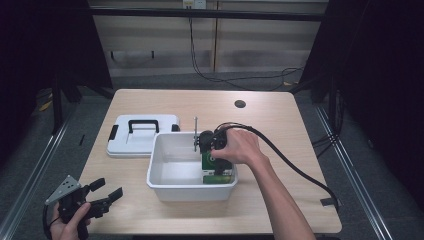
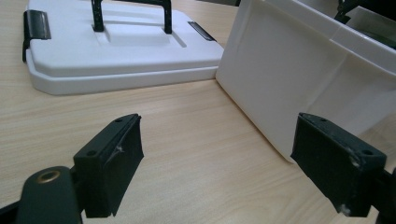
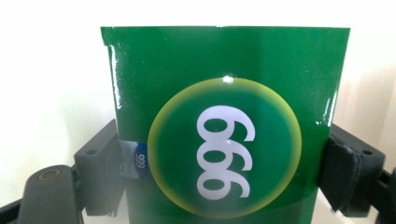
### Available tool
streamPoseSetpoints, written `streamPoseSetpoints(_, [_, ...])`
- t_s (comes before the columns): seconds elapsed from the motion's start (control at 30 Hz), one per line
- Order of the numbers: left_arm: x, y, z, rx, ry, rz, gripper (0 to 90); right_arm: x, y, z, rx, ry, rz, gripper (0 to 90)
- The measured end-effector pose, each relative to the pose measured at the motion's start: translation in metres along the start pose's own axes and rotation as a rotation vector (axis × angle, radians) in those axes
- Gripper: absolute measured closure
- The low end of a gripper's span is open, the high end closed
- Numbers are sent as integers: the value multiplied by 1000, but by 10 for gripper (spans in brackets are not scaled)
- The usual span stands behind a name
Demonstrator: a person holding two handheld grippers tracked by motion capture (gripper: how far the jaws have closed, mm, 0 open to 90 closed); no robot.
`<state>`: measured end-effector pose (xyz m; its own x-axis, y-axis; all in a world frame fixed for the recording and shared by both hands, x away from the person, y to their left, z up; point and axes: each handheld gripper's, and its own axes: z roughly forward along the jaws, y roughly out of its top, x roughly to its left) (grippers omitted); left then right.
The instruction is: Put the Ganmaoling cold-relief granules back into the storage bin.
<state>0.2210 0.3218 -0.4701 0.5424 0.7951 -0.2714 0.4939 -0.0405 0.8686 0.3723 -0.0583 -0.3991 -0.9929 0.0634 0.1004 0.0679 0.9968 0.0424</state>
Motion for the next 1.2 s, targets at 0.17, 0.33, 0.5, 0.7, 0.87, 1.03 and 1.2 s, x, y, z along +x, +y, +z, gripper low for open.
streamPoseSetpoints(0.17, [0,0,0,-4,1,-3,159,-1,1,7,-1,-10,8,155])
streamPoseSetpoints(0.33, [0,0,0,-6,0,-6,160,-2,1,12,15,-24,24,153])
streamPoseSetpoints(0.5, [0,0,0,-7,0,-8,160,-2,3,17,32,-26,27,152])
streamPoseSetpoints(0.7, [-1,0,0,-9,1,-10,159,-1,6,23,37,-38,25,151])
streamPoseSetpoints(0.87, [-1,0,0,-9,2,-10,160,0,6,25,35,-41,29,146])
streamPoseSetpoints(1.03, [0,0,0,-7,0,-9,160,-1,6,26,31,-36,27,136])
streamPoseSetpoints(1.2, [0,0,0,-6,1,-8,159,-3,3,24,35,-31,35,123])
